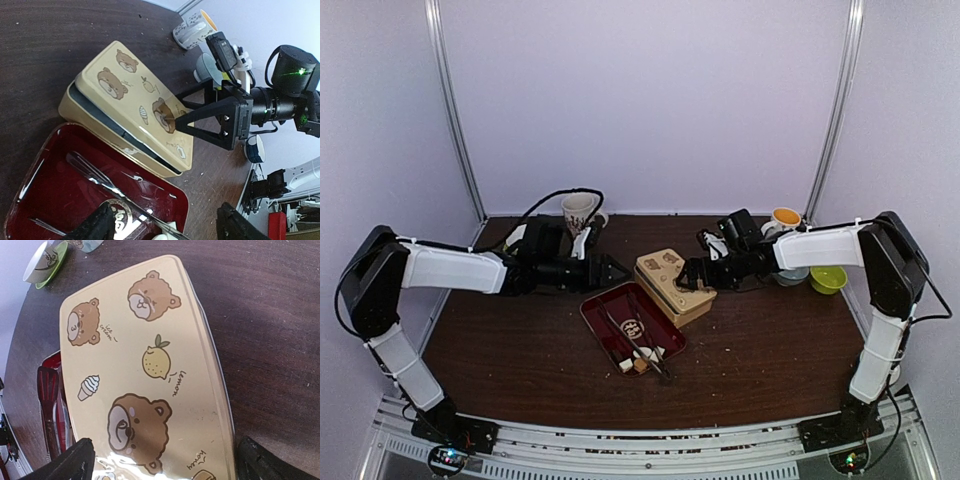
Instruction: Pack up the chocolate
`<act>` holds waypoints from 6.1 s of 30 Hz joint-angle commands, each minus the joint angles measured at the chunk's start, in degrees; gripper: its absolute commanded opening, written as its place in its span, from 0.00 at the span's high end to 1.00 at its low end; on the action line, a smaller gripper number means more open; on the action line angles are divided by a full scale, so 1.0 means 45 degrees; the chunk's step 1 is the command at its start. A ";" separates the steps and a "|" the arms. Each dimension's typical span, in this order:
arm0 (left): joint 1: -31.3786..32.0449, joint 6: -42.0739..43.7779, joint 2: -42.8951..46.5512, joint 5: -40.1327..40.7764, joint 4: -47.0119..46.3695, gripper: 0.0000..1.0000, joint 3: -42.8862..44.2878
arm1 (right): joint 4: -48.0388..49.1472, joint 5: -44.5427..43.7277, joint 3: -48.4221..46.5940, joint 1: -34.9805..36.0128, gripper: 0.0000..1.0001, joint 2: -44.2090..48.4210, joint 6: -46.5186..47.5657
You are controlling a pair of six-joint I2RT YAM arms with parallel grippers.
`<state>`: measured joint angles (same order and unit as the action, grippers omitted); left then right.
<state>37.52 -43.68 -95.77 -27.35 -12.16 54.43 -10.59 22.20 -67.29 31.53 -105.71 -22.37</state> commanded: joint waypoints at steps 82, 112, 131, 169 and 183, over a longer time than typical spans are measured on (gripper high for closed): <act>0.0745 -0.2215 -0.4592 0.0280 0.0260 0.35 0.3775 | 0.0427 0.0912 0.1210 0.0378 0.36 0.1303 -0.1322; 0.0901 -0.2340 -0.4349 -0.0063 -0.0108 0.66 0.3727 | 0.4704 0.3940 0.2163 0.0358 0.57 0.1057 -0.3995; 0.0901 -0.2076 -0.2502 0.0098 -0.0362 0.67 0.2704 | 0.7474 0.5066 0.3498 0.0649 0.75 0.3106 -0.5757; 0.0906 0.0503 0.2456 0.2521 0.3161 0.44 -0.0008 | -0.4668 -0.3491 0.3786 0.1981 0.64 0.7583 0.0165; 0.0913 0.2635 0.5812 0.5388 0.6038 0.36 -0.1211 | -0.3452 -0.6033 0.5135 0.4393 0.26 0.8904 -0.0364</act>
<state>41.47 -35.99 -73.87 -8.14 11.07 50.85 -29.82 2.22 -44.91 50.09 -70.85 -23.09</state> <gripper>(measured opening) 0.618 0.640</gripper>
